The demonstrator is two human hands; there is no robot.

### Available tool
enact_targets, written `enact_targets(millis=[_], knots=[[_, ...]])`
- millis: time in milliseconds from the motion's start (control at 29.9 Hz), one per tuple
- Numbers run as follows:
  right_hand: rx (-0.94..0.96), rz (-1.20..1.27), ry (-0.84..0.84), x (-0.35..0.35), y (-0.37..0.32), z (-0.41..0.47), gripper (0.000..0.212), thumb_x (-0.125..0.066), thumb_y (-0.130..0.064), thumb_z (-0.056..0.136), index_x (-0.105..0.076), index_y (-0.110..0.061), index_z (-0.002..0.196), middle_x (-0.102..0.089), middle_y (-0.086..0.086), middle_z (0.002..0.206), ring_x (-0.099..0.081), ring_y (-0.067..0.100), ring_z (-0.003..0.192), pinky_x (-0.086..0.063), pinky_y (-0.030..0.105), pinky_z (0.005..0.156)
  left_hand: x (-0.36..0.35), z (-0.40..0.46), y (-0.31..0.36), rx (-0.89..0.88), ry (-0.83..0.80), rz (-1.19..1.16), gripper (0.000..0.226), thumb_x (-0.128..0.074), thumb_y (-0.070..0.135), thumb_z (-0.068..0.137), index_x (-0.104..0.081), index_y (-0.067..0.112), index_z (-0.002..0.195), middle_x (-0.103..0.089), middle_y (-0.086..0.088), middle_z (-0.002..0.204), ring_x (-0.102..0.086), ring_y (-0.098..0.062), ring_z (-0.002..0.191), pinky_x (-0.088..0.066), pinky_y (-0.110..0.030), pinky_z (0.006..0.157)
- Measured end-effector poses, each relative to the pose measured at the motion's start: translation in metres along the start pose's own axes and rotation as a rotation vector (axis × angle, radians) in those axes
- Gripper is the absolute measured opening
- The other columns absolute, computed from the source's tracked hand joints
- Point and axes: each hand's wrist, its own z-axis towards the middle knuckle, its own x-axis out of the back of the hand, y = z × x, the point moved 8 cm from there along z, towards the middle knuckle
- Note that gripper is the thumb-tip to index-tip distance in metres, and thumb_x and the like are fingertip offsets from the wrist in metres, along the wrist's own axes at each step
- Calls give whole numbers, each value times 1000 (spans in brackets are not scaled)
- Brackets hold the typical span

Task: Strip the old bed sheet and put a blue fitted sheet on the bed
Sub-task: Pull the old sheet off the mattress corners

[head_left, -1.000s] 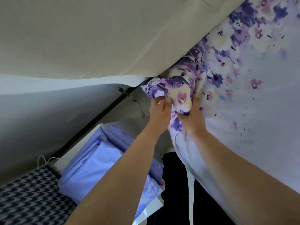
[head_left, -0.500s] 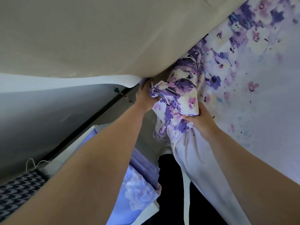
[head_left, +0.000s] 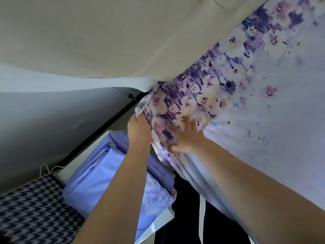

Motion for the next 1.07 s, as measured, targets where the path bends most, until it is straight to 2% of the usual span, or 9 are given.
enact_targets(millis=[100,234,367,501,635,768,902,969,1069], knots=[[102,338,149,25,-8,-15,40,-38,-44,99,-51,-30,134,-31,3,153,-21,33,142,-21,35,108,-14,-22,17,-108,-130,-42,29,-35,28,101,-60,16,110,-51,5,67,-41,-10,52,-38,-18,51],[149,1623,55,61,12,-61,66,-21,-66,91,-64,-21,114,-70,1,97,-64,17,93,-46,26,80,-88,-71,40,-246,-598,181,24,-42,18,100,-56,21,119,-62,-1,93,-53,-7,73,-45,-24,72],[47,1669,149,79,58,-72,31,-57,-33,93,-72,-8,84,-68,14,90,-68,22,74,-52,31,76,-133,-101,33,-233,-940,332,8,-53,21,93,-61,18,95,-65,0,91,-56,-10,85,-46,-17,75],[-249,1671,446,84,117,-72,25,-51,-26,98,-62,-4,98,-65,5,62,-59,13,44,-46,19,46,-116,-47,7,-60,-546,119,20,-53,29,95,-60,23,113,-61,8,103,-57,-15,101,-45,-28,88],[-360,1253,405,82,131,-74,48,-49,-55,90,-56,-12,111,-59,4,84,-61,13,59,-50,20,51,-128,-26,-44,30,-535,172,68,-63,57,73,-51,22,130,-54,-1,131,-52,-23,120,-41,-44,105],[-262,813,214,72,133,-78,36,-69,-42,83,-55,-11,72,-57,4,66,-53,16,55,-41,24,52,-113,-14,-48,127,-151,219,86,-68,45,79,-19,28,148,-18,-6,148,-33,-30,132,-36,-44,107],[-295,929,303,63,159,-76,29,-58,-23,93,-52,-12,66,-54,9,68,-48,20,58,-39,27,58,-131,5,-92,457,-150,-117,139,-78,78,28,-28,23,145,-42,-4,144,-46,-27,126,-39,-46,106],[-317,1154,340,49,166,-72,22,-54,-23,94,-58,-7,80,-59,14,76,-54,25,64,-44,34,63,-142,8,-107,530,-233,-183,130,-80,75,27,-43,17,137,-54,1,135,-53,-21,120,-41,-42,105],[-316,1526,350,31,160,-72,22,-46,-22,98,-56,-6,88,-54,3,52,-45,16,43,-37,25,46,-143,10,-87,481,-249,-262,79,-82,48,65,-53,10,128,-61,1,123,-59,-20,108,-46,-37,97]])
